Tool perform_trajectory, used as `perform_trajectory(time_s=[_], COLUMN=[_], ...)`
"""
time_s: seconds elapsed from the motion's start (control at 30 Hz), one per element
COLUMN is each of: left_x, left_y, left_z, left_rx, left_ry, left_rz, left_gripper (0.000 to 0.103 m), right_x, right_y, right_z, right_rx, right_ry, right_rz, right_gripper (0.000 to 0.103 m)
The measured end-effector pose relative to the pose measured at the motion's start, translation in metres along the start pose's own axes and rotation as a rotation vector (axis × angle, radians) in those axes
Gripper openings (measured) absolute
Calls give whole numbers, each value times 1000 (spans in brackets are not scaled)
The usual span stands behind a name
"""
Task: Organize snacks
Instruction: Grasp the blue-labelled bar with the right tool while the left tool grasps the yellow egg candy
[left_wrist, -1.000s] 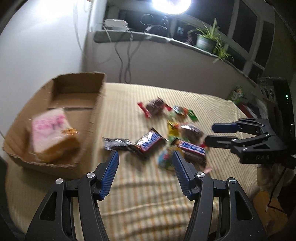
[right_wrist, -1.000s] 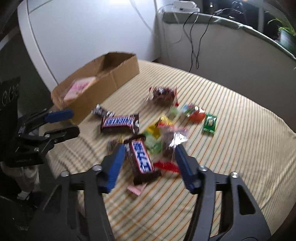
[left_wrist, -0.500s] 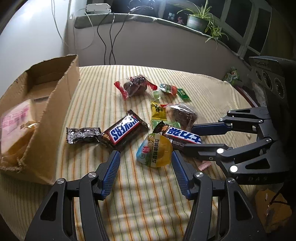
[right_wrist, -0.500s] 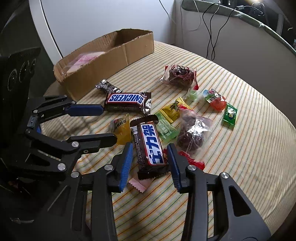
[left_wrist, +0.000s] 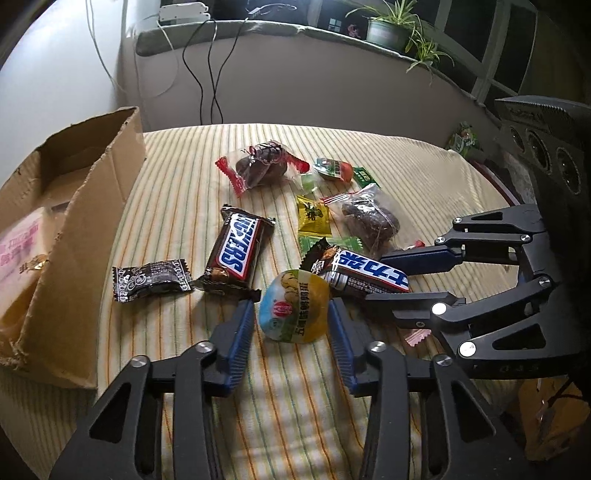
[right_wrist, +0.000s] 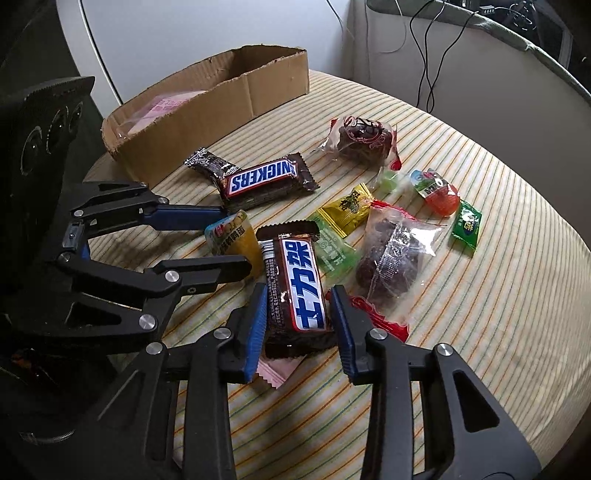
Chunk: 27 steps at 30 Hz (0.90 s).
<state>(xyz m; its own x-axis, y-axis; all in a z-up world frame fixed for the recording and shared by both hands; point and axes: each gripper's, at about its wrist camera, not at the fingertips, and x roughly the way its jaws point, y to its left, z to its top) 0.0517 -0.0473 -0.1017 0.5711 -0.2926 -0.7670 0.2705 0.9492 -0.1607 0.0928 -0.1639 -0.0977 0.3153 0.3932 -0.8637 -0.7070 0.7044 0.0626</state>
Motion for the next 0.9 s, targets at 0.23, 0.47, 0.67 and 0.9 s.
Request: perform_trajectory(time_s=[0.23,0.47,0.67,0.9], left_x=[1,-2,-12,-16], left_y=[-2,-2,-1,3], left_z=[-1,-1,0,4], left_rx=[11,2,-13,-18], left_ry=[-8,-15,-36,-51], left_rz=[3,-8,-19,-16], left_gripper=[33,30,23,23], right_x=[4,0,-9,-13], right_y=[2,0,-3,-3], right_z=[1,-1,-3,-1], right_rx=[-11,12,37,43], right_ry=[10,3,-13,-29], right_rz=[-4,-3,-5,-15], right_gripper=[34,30,30,30])
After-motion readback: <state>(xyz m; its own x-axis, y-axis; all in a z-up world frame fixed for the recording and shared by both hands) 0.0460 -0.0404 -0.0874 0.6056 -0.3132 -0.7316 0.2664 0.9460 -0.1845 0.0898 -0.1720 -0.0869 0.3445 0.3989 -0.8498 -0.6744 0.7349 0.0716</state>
